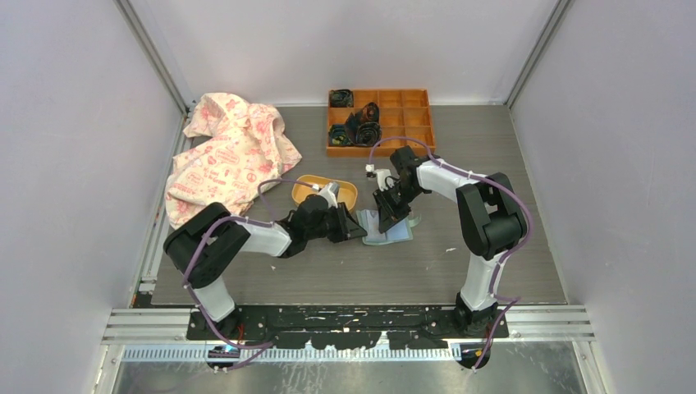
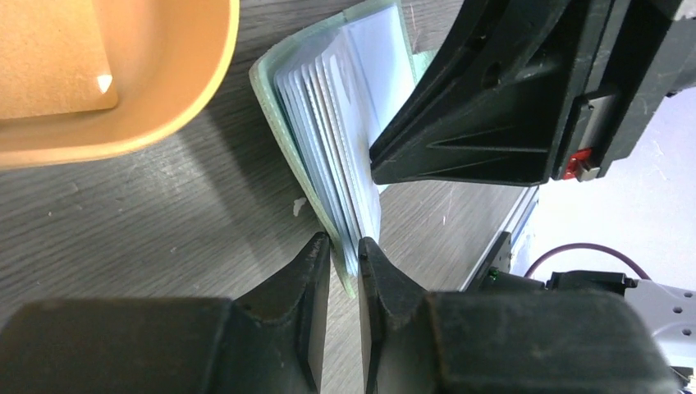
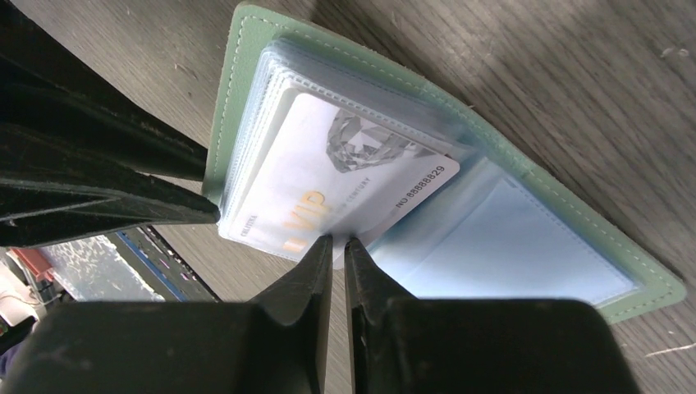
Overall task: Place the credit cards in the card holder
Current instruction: Close the card holder at the center of the board.
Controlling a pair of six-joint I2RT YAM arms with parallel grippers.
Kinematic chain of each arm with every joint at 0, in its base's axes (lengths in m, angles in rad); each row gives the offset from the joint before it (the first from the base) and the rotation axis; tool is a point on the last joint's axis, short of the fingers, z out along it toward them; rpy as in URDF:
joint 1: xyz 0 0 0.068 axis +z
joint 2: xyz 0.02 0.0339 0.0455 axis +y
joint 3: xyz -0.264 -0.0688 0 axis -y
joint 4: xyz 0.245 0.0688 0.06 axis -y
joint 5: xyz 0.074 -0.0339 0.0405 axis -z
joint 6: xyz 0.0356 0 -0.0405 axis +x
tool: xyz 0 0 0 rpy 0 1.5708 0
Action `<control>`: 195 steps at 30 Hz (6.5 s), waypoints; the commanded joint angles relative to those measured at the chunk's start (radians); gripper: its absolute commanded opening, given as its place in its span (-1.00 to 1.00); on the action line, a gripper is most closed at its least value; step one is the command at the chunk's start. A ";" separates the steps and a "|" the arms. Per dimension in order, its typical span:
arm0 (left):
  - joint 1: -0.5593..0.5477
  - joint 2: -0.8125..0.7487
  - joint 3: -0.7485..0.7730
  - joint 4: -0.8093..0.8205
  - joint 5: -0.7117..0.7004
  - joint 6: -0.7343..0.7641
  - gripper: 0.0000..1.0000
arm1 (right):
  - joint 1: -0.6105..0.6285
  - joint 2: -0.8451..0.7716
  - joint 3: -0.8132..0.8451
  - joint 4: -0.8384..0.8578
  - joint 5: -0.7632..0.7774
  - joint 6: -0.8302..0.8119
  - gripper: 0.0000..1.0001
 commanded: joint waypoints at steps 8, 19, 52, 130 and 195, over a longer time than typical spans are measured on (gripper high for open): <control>-0.007 -0.047 -0.003 0.046 0.017 0.021 -0.96 | 0.006 0.001 0.030 -0.005 -0.014 -0.003 -0.65; -0.008 -0.234 -0.018 -0.127 -0.028 0.087 -1.00 | 0.009 -0.017 -0.003 0.034 -0.113 0.049 -0.62; -0.041 0.082 0.353 -0.314 0.072 0.155 -1.00 | -0.145 -0.072 0.000 0.057 0.062 0.095 -0.50; 0.122 0.360 0.701 -0.482 0.497 1.066 -0.01 | -0.169 -0.306 -0.207 0.141 -0.068 -0.352 -0.53; -0.067 -0.077 -0.107 0.461 0.268 0.289 -0.35 | -0.168 -0.121 0.039 -0.109 -0.274 -0.741 0.14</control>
